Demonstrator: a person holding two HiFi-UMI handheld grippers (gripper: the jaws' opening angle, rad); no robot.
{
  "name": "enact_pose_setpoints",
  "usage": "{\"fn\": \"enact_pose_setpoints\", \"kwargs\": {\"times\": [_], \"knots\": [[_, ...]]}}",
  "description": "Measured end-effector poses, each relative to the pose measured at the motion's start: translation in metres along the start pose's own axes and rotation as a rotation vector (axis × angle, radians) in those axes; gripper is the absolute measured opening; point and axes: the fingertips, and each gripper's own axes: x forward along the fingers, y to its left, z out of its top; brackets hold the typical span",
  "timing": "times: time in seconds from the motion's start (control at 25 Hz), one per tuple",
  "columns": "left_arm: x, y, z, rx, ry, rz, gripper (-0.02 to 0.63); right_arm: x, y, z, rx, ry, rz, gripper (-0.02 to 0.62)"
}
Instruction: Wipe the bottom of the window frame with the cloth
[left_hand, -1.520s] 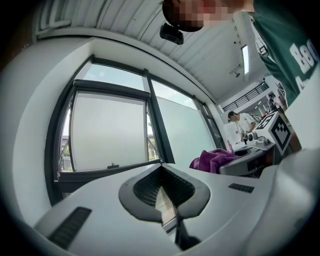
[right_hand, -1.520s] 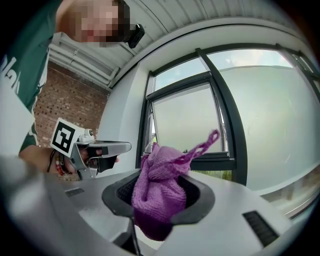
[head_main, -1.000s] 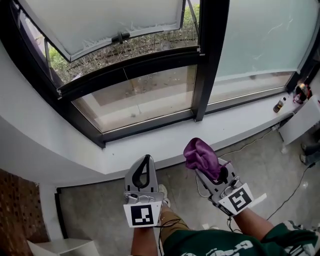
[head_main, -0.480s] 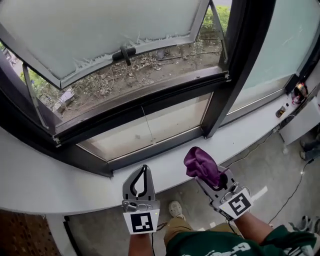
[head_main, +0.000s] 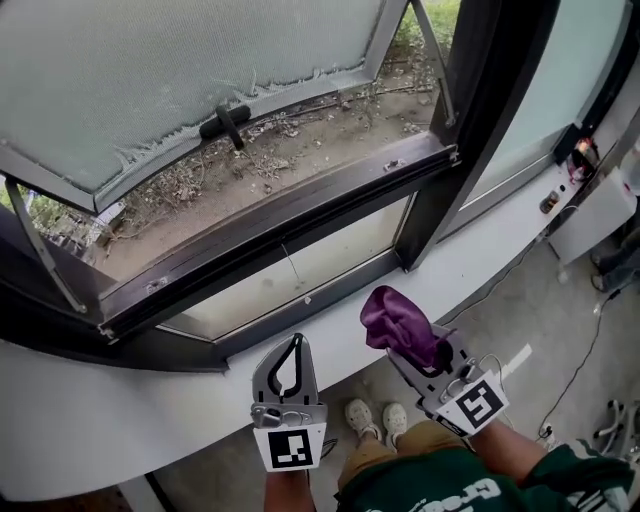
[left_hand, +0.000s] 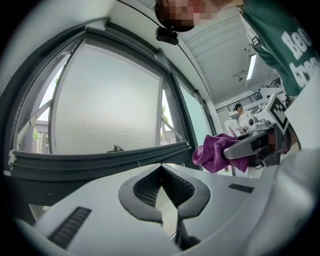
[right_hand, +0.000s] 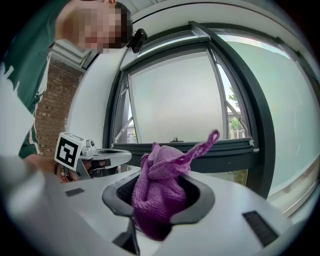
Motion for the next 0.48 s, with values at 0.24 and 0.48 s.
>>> {"fn": "enact_pose_setpoints", "kwargs": {"times": [0.24,0.48], "knots": [[0.005,-0.007,0.007,0.011,-0.027,0.019,0.002,0.002,-0.011,0.001,0.002,-0.027,0.007,0.152],[0.004,-0.023,0.000,-0.032,0.000,0.077,0.002,-0.005,-0.006,-0.020,-0.018,-0.046,0.076,0.150]]}}
